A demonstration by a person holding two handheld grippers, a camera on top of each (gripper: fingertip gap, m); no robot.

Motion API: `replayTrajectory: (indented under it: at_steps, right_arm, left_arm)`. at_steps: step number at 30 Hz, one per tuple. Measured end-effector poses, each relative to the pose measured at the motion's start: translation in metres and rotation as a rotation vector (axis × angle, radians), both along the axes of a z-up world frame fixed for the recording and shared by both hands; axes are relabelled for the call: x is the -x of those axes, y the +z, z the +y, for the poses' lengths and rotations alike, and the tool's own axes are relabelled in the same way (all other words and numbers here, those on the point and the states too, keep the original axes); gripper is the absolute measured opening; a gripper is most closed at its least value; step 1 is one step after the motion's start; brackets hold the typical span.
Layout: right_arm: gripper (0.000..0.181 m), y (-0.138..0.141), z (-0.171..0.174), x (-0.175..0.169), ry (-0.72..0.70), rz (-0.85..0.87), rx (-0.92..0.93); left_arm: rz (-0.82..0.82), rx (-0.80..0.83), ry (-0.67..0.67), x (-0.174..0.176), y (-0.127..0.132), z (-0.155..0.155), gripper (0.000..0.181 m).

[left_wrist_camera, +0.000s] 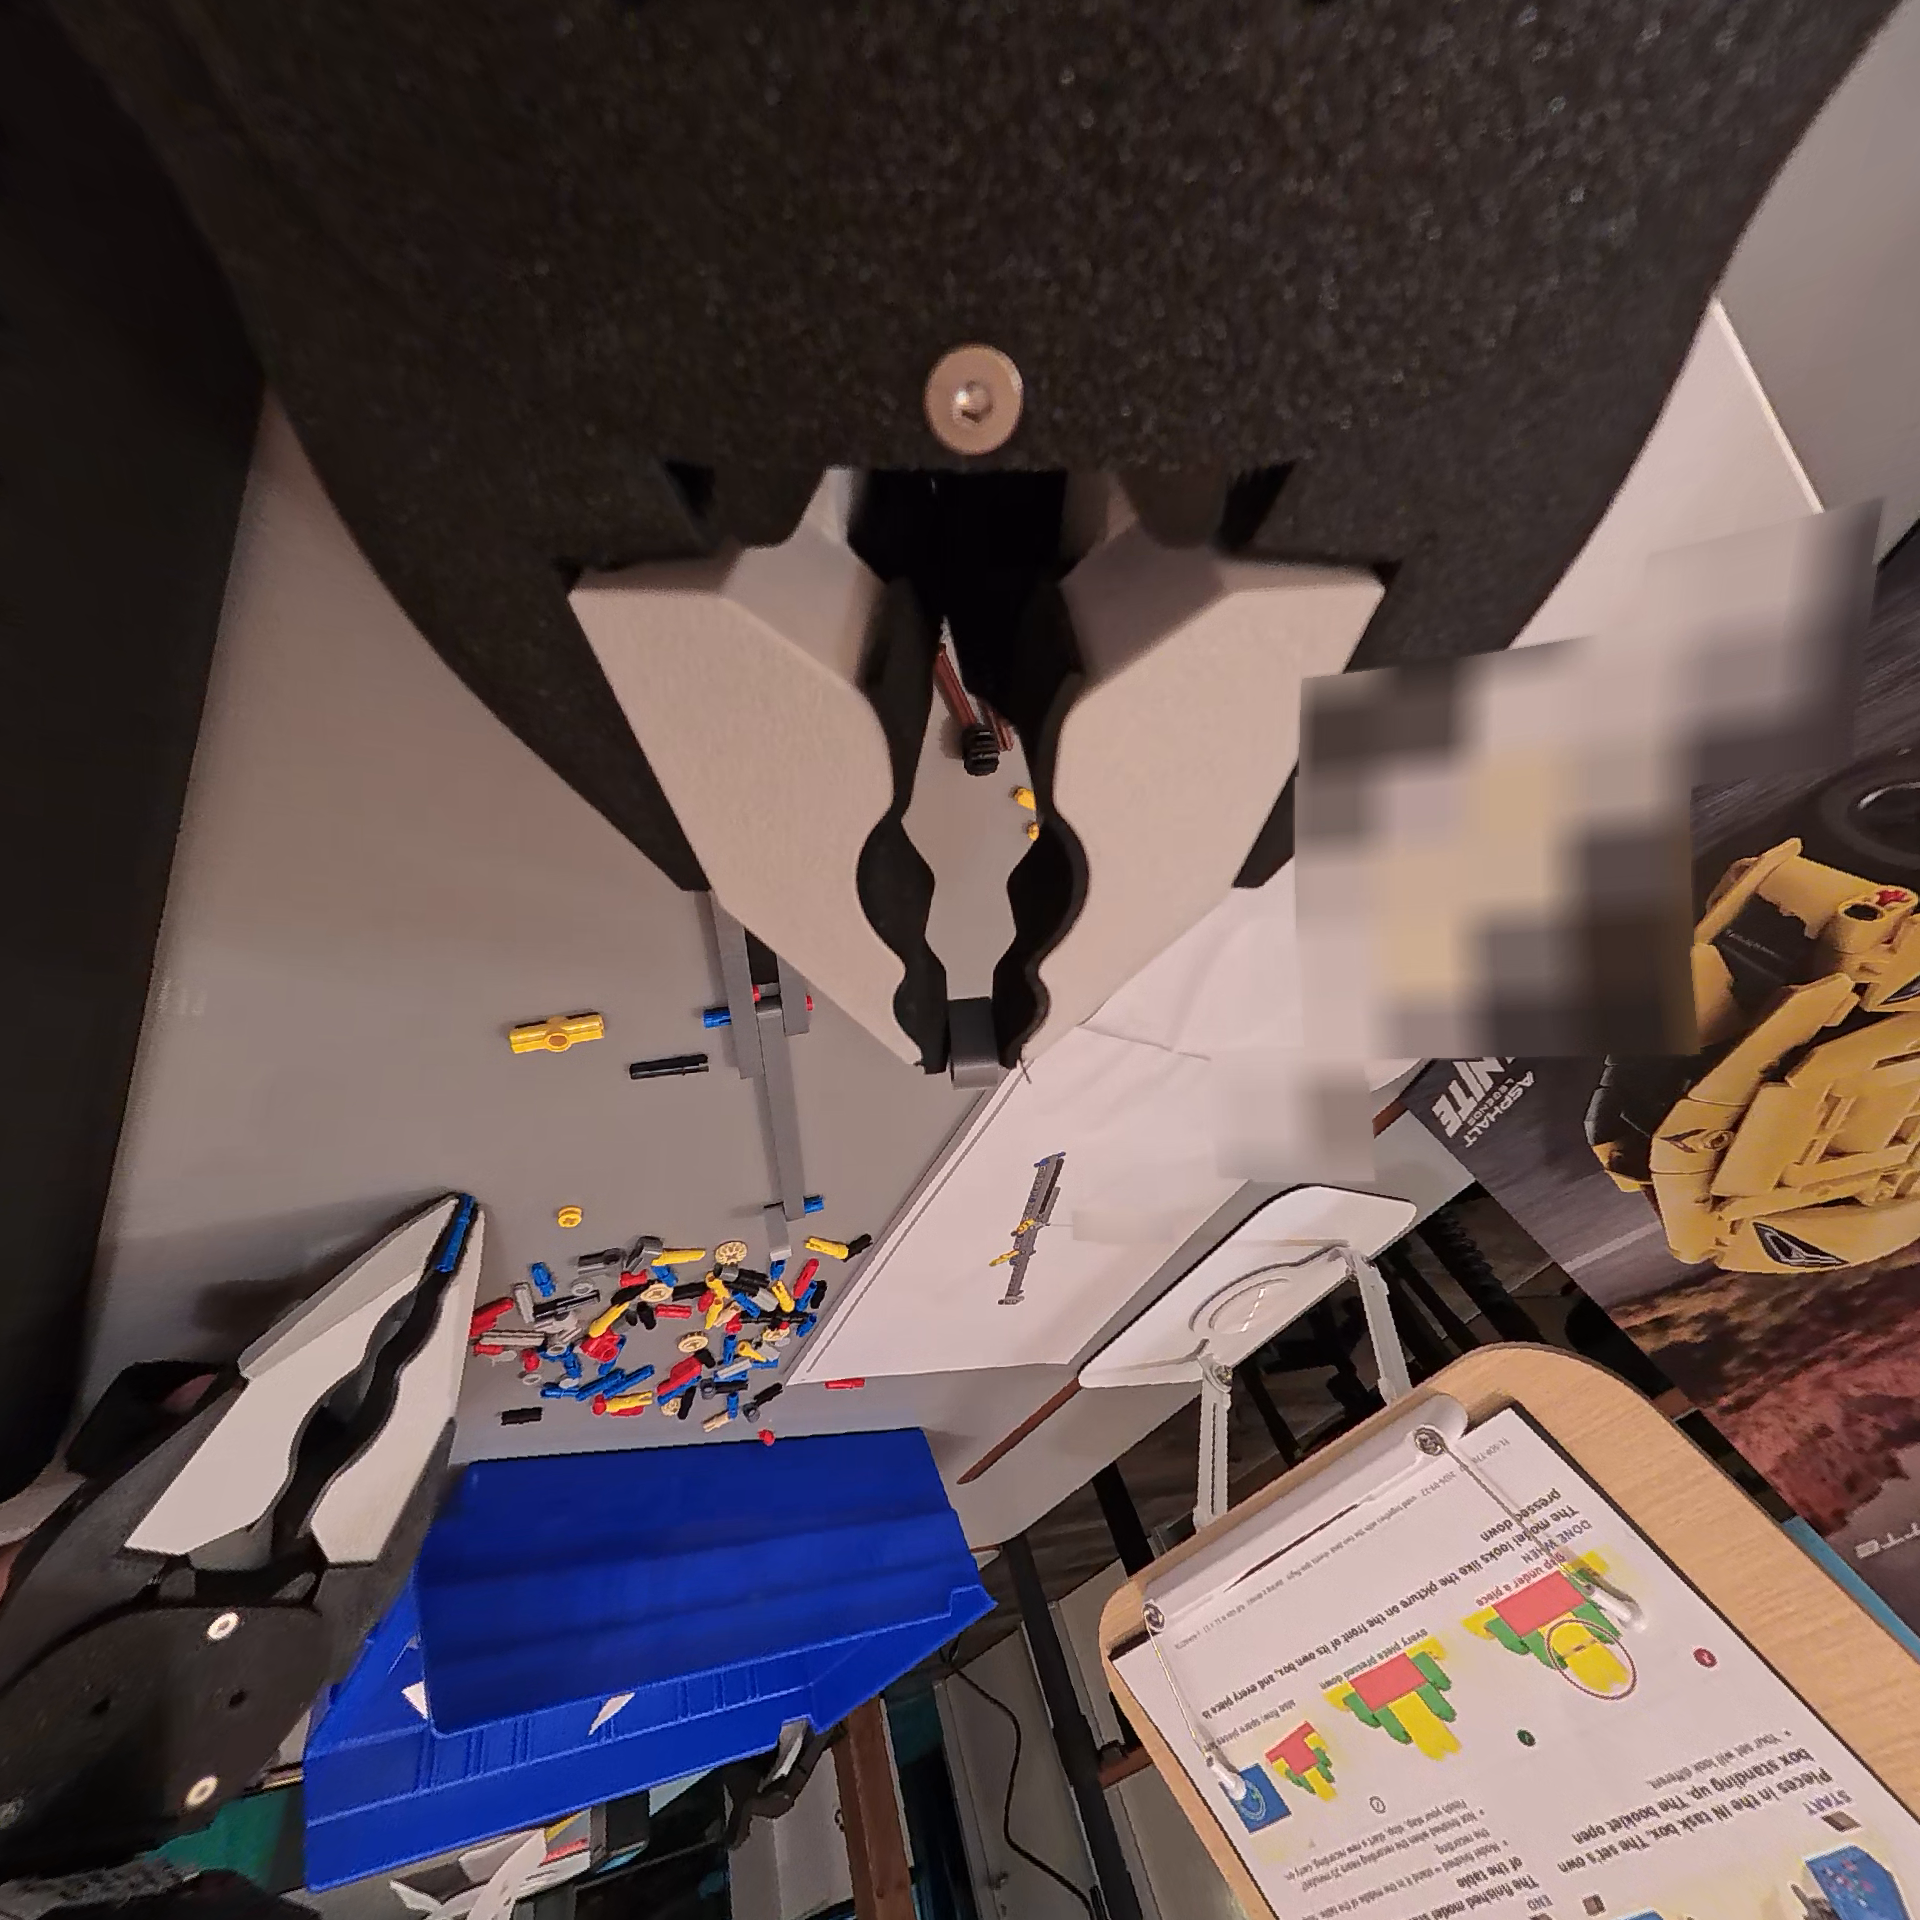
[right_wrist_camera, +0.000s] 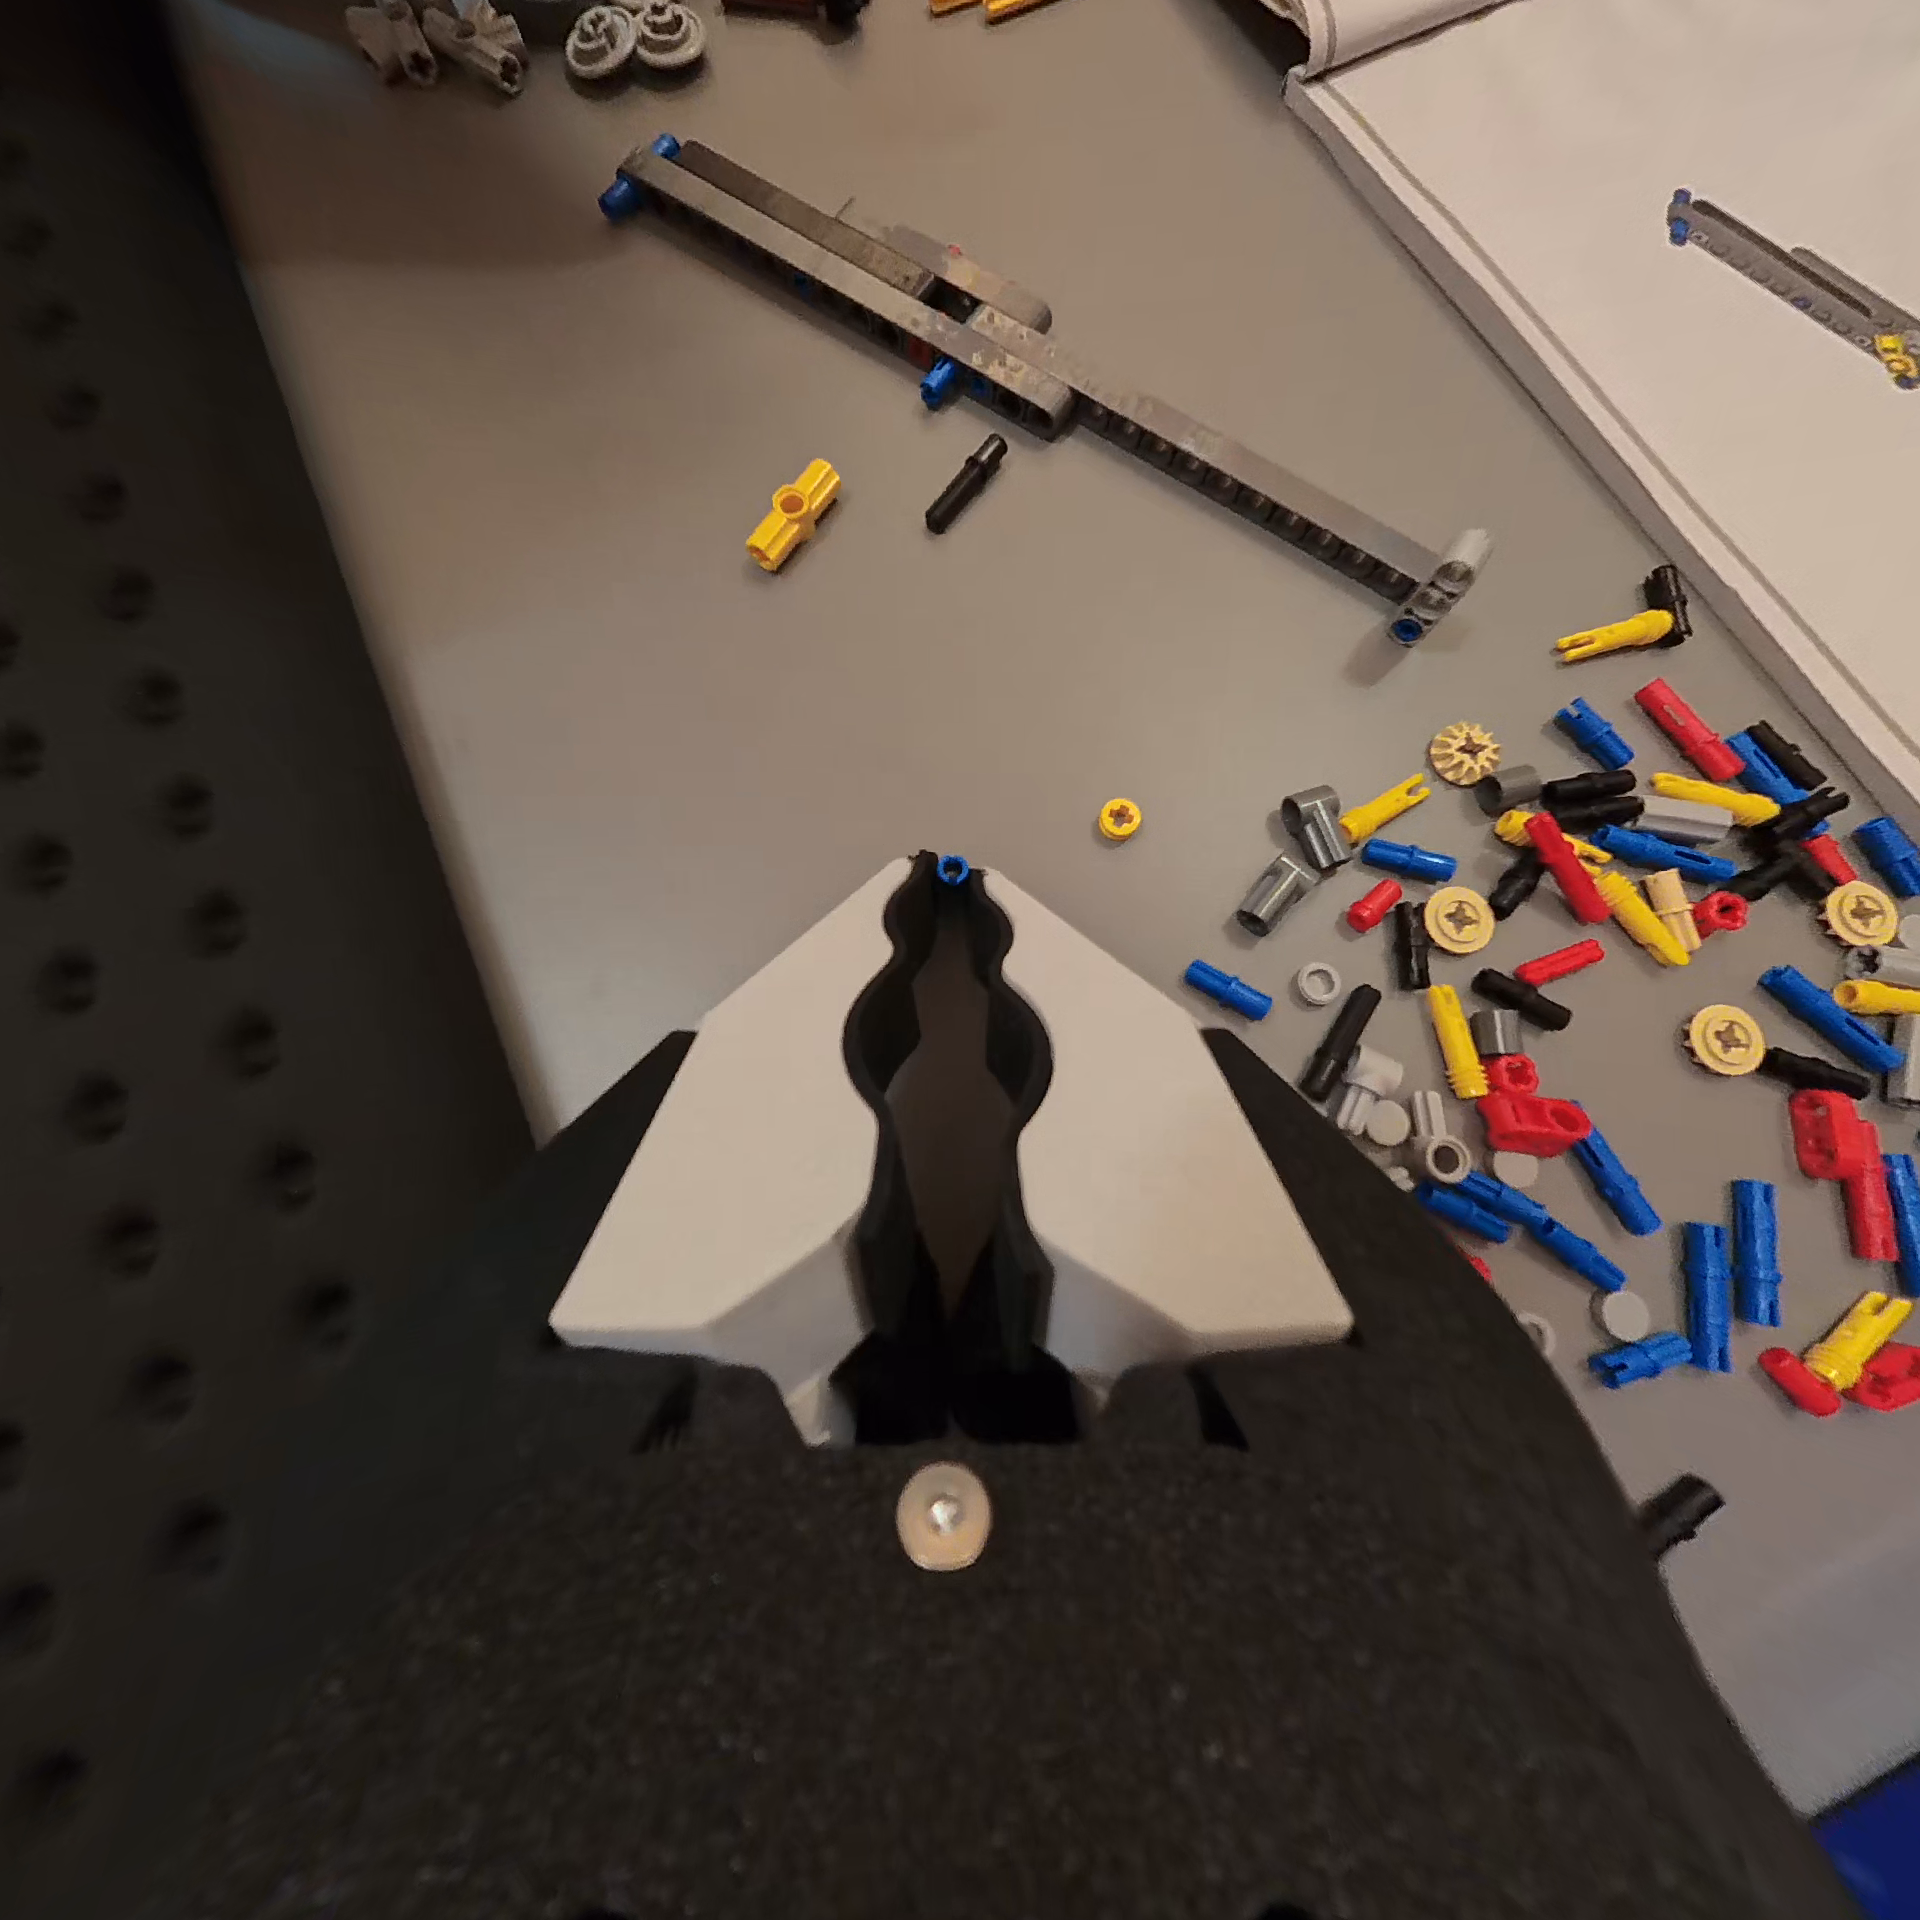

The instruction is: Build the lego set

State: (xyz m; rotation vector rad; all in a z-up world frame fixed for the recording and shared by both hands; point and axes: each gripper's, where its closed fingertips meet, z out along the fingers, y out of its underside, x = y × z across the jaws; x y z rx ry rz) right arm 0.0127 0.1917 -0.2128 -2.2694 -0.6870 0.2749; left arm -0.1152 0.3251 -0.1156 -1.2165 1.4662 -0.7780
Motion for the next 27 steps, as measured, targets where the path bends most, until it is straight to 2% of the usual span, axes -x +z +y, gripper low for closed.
replayTrajectory:
  at_steps: [1, 15, 27]
  right_arm:
    - [0.005, 0.000, 0.000, -0.001, 0.003, -0.020, 0.017]
    - [0.005, 0.000, -0.009, -0.012, 0.087, -0.305, 0.261]
    - [0.005, -0.002, -0.012, -0.016, 0.069, -0.261, 0.304]
  left_arm:
    - [-0.001, -0.001, 0.000, 0.000, 0.000, 0.000, 0.006]
    - [-0.004, 0.000, 0.002, 0.000, 0.001, 0.001, 0.006]
    - [-0.004, -0.001, 0.000, 0.000, 0.001, 0.000, 0.007]
